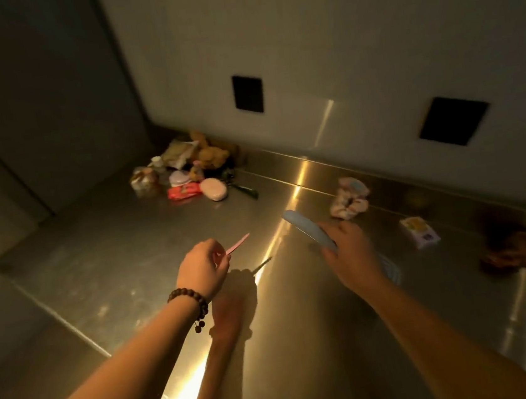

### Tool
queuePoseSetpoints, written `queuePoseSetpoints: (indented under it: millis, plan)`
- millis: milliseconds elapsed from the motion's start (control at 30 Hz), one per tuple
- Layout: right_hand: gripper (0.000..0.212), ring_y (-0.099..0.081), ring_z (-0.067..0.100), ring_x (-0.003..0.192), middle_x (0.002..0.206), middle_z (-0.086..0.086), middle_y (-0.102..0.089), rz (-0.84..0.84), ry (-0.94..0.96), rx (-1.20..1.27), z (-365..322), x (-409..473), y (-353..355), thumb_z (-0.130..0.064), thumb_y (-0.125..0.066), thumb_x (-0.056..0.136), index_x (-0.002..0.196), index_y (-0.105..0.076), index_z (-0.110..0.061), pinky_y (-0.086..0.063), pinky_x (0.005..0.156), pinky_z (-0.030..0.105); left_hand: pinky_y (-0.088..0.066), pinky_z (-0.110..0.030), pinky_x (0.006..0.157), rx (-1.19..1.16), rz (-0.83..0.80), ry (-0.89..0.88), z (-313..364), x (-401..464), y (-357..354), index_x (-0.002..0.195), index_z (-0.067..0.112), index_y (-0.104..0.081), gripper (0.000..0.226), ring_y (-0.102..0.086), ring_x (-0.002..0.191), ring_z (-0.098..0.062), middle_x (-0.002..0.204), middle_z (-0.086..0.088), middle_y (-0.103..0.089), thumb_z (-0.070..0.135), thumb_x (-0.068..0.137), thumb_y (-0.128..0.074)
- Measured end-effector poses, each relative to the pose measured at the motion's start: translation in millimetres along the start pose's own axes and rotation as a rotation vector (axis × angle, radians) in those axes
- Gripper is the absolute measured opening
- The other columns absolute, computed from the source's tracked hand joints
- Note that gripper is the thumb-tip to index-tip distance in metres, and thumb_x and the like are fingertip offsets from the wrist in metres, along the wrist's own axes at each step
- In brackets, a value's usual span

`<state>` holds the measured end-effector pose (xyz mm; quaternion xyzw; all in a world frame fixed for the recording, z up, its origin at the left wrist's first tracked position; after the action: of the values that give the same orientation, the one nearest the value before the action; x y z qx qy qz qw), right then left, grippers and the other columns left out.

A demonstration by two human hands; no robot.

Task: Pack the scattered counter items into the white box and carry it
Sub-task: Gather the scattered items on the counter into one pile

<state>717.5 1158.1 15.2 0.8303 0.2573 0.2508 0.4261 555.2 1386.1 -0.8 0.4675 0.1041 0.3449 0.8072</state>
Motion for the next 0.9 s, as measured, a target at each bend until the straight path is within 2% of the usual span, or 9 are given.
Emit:
queuePoseSetpoints:
  millis: [200,367,500,700,900]
  plan:
    - [0.047,-0.051,0.021,0.107,0.117,0.004,-0.049,-0.086,0.14,-0.018,-116.2,102.0,-113.8,-0.02,-0.062,0.089,0.133,-0.048,-0.024,-0.052,0.089,0.039,-0.04,-0.028,0.064,0.031,0.045,0.132,-132.4,61.3,58.1,0.078,0.022,-0.051,0.015,-0.053,0.073,-0.017,0.08,0.004,-0.055,0.027,0.084,-0.064]
    - [0.052,-0.045,0.027,0.112,0.122,0.006,-0.047,-0.159,0.261,-0.106,-225.2,185.8,-228.4,-0.018,-0.058,0.089,0.138,-0.043,-0.026,-0.044,0.093,0.04,-0.044,-0.029,0.062,0.074,0.079,0.197,-239.1,117.0,107.4,0.079,0.022,-0.052,0.015,-0.053,0.07,-0.015,0.078,0.004,-0.056,0.03,0.085,-0.062]
    - [0.051,-0.042,0.028,0.116,0.124,0.009,-0.047,-0.23,0.337,-0.212,-281.4,230.0,-304.0,-0.018,-0.056,0.091,0.139,-0.04,-0.023,-0.037,0.095,0.038,-0.039,-0.025,0.06,0.072,0.087,0.236,-299.7,144.5,129.5,0.078,0.023,-0.051,0.014,-0.05,0.068,-0.009,0.075,0.006,-0.055,0.029,0.086,-0.06]
    - [0.049,-0.041,0.028,0.118,0.127,0.012,-0.046,-0.313,0.361,-0.292,-307.5,262.1,-368.6,-0.022,-0.048,0.096,0.143,-0.035,-0.018,-0.037,0.095,0.038,-0.033,-0.019,0.057,0.022,0.087,0.272,-338.9,174.4,135.2,0.079,0.025,-0.052,0.011,-0.049,0.069,-0.005,0.075,0.01,-0.053,0.028,0.087,-0.059]
    - [0.046,-0.043,0.027,0.116,0.126,0.011,-0.05,-0.24,0.338,-0.29,-308.0,291.8,-369.9,-0.021,-0.05,0.095,0.14,-0.041,-0.015,-0.038,0.095,0.036,-0.035,-0.017,0.061,-0.014,0.056,0.23,-341.4,197.5,123.0,0.082,0.025,-0.053,0.009,-0.049,0.072,-0.004,0.08,0.009,-0.055,0.028,0.088,-0.059]
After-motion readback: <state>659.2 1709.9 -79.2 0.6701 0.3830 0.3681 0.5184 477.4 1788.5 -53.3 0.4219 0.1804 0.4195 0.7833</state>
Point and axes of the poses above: each hand's wrist, its own x-axis towards the middle knuckle, its own y-axis out of the back of the hand, z = x × y, the point moved 10 cm from there along x, towards the middle knuckle
